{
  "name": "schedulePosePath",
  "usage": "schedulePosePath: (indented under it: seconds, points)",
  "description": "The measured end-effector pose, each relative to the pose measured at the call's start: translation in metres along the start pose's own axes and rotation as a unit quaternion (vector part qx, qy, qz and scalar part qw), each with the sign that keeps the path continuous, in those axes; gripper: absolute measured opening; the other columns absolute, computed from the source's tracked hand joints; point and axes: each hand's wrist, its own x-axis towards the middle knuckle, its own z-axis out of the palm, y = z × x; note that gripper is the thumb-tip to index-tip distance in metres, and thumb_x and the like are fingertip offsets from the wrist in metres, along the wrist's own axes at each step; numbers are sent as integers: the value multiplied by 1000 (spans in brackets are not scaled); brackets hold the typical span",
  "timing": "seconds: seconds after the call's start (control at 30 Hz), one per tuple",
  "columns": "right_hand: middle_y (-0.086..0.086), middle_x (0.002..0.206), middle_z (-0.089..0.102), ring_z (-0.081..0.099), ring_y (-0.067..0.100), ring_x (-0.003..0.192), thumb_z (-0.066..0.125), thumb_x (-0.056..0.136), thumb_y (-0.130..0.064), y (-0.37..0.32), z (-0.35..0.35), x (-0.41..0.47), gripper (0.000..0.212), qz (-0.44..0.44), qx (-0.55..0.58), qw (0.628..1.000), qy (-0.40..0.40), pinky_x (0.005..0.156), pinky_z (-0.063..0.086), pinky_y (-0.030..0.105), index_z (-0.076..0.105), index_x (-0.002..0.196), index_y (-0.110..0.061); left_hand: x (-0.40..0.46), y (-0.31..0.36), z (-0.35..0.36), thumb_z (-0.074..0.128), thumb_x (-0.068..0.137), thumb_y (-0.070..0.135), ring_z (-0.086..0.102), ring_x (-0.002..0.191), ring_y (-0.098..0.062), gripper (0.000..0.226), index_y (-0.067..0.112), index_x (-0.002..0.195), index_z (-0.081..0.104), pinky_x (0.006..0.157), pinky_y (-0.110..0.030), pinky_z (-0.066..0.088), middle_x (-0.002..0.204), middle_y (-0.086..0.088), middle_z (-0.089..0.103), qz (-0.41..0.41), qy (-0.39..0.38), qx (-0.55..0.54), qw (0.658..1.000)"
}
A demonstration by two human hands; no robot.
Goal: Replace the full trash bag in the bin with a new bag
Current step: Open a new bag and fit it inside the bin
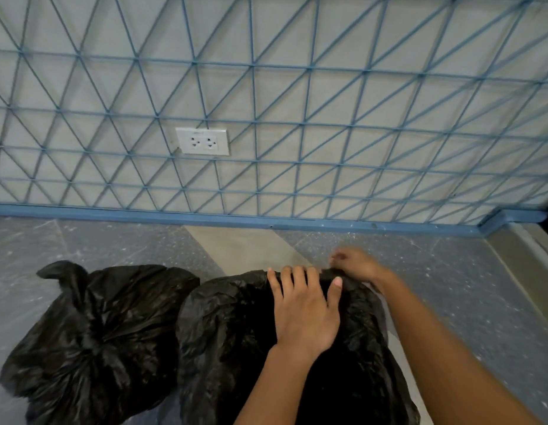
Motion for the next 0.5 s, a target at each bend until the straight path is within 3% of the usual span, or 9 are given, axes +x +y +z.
schedulePosePath:
  seconds: [0.07, 0.13, 0.17, 0.23, 0.3, 0.33, 0.4, 0.43, 0.5]
  points:
    - [16, 111, 67, 61, 28, 105, 52, 91, -5, -8, -5, -16, 20, -17, 6, 982, 187, 89, 46, 32, 65, 106, -5, 1, -14, -19, 37, 93, 43, 35, 124, -21, 40, 21, 126, 43, 113, -36, 18, 127, -2, 45, 32, 70, -144, 987]
    - [6, 112, 69, 62, 25, 103, 52, 87, -7, -38, 17, -50, 27, -112, 35, 940, 321, 91, 47, 32, 65, 109, -16, 0, -44, -41, 46, 86, 31, 41, 115, -16, 37, 26, 122, 48, 103, -30, 30, 121, 1, 51, 19, 179, -215, 960]
    - [-1, 113, 68, 60, 21, 103, 53, 85, -14, -57, 39, -69, 28, -198, 21, 923, 330, 91, 45, 31, 63, 109, -23, -1, -65, -48, 48, 84, 24, 46, 112, -17, 36, 26, 120, 51, 100, -32, 34, 120, 1, 55, -18, 219, -235, 947]
    - [-8, 123, 61, 53, 17, 115, 48, 86, -38, -84, 88, -95, 31, -322, -101, 902, 269, 99, 38, 39, 57, 116, -33, 2, -117, -47, 52, 85, 16, 54, 112, -25, 31, 22, 115, 57, 100, -39, 40, 120, -6, 60, -179, 224, -286, 914]
    - [-8, 137, 50, 40, 24, 130, 37, 87, -58, -92, 121, -103, 44, -336, -227, 898, 170, 109, 21, 56, 49, 125, -40, 6, -156, -37, 55, 88, 27, 56, 111, -34, 29, 14, 113, 60, 99, -46, 43, 118, -17, 62, -356, 123, -344, 860]
    - [-9, 140, 47, 35, 27, 134, 32, 87, -62, -92, 128, -101, 47, -325, -257, 899, 142, 110, 10, 60, 48, 126, -42, 6, -162, -29, 54, 89, 36, 60, 105, -35, 36, 9, 111, 62, 95, -45, 46, 112, -20, 64, -395, 51, -387, 832]
    - [-10, 137, 49, 35, 27, 133, 29, 87, -65, -87, 131, -94, 49, -317, -277, 897, 136, 110, 1, 62, 52, 123, -41, 5, -165, -13, 54, 88, 47, 64, 83, -30, 46, 3, 99, 67, 79, -37, 52, 90, -18, 68, -422, -50, -449, 786]
    - [-10, 134, 51, 38, 26, 131, 30, 87, -64, -86, 132, -93, 48, -321, -277, 894, 143, 110, 3, 62, 54, 120, -40, 5, -166, -7, 55, 88, 46, 63, 76, -28, 47, 2, 96, 67, 75, -36, 50, 82, -16, 67, -430, -63, -454, 778]
    - [-10, 131, 53, 42, 26, 127, 31, 87, -63, -84, 135, -92, 45, -316, -268, 898, 148, 109, 7, 63, 56, 116, -38, 2, -173, 1, 51, 90, 47, 63, 78, -29, 47, 2, 96, 67, 82, -41, 50, 84, -14, 67, -408, -77, -495, 763]
